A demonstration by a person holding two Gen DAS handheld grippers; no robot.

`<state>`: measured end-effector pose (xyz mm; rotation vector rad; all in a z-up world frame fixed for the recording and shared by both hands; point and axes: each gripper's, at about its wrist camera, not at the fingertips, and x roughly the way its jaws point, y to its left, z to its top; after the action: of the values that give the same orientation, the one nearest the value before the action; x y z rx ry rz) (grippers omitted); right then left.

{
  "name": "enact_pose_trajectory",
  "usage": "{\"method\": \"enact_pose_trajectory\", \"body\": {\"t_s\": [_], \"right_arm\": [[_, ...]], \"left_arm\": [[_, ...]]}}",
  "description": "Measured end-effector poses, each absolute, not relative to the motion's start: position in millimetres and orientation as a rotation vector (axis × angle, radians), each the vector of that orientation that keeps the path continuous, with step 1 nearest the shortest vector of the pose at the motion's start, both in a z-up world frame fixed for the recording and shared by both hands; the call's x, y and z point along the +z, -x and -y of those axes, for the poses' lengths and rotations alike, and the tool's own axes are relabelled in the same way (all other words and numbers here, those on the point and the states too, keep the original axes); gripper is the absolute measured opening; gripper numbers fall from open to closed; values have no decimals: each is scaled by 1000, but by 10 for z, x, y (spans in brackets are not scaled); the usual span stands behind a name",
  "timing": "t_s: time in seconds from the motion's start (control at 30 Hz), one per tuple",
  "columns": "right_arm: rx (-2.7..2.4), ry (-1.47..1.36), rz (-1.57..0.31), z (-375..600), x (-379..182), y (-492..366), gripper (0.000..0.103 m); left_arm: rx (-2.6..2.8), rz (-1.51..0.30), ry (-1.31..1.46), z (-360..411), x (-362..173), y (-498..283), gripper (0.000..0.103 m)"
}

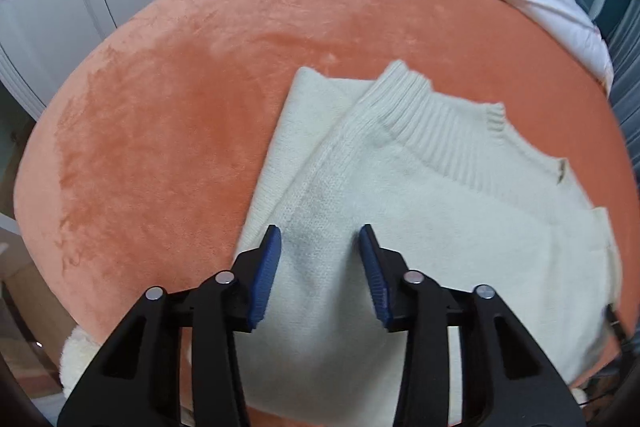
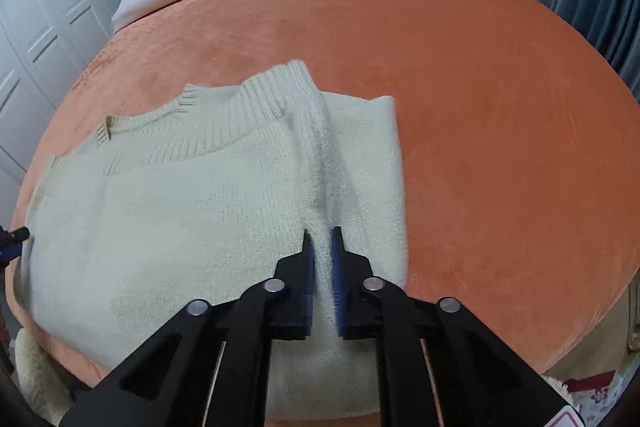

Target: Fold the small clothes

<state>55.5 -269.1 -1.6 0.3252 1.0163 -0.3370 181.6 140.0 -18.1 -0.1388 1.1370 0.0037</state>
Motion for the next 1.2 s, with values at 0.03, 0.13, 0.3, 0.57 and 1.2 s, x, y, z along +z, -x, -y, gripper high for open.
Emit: {"method": "enact_pose_trajectory", "body": {"t_s": [0.03, 0.13, 0.3, 0.57, 1.2], "right_arm": [[-339, -348, -973, 2722, 39, -503, 8], [-365, -340, -1025, 2819, -142, -474, 8], [-392, -284, -946, 2601, 203, -347, 14], [-222, -138, -936, 1778, 324, -38, 11], [-15, -77, -978, 1052, 332, -58, 11]], "left_arm": [[5, -1128, 117, -1378, -180, -1792, 38], [15, -1117, 42, -1286, -238, -1788, 39], [31, -1126, 32, -1263, -103, -1688, 42], [33, -1125, -15, -1126, 43, -1399, 44], [102, -1189, 203, -1698, -31, -1010, 59]]}}
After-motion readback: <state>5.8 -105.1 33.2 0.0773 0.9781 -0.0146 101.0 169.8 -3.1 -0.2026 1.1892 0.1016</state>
